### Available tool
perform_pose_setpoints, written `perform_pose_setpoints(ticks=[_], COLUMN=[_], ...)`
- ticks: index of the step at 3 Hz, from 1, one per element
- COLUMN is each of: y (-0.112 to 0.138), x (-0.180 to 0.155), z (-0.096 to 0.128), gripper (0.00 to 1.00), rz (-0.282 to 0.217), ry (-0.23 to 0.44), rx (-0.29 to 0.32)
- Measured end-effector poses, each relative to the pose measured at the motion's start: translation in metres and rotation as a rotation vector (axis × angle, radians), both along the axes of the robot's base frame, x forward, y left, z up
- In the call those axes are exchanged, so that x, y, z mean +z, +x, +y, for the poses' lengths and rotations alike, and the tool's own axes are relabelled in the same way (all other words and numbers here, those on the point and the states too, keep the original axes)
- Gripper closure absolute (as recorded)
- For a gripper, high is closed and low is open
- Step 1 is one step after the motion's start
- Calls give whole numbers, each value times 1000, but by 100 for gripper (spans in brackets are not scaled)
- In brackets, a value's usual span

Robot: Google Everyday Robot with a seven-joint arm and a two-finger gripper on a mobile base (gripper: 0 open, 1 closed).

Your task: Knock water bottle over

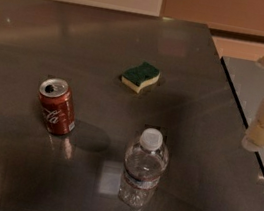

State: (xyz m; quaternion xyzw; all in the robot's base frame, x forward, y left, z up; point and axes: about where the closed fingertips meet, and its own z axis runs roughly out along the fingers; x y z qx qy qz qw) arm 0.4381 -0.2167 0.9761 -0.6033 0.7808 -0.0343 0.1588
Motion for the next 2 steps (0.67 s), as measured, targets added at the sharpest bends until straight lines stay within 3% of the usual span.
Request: perform_pose_setpoints(ticks=[2], y=[-7], x=[3], z=[6], gripper=[0], rz=[2], ry=[48], rx=[31])
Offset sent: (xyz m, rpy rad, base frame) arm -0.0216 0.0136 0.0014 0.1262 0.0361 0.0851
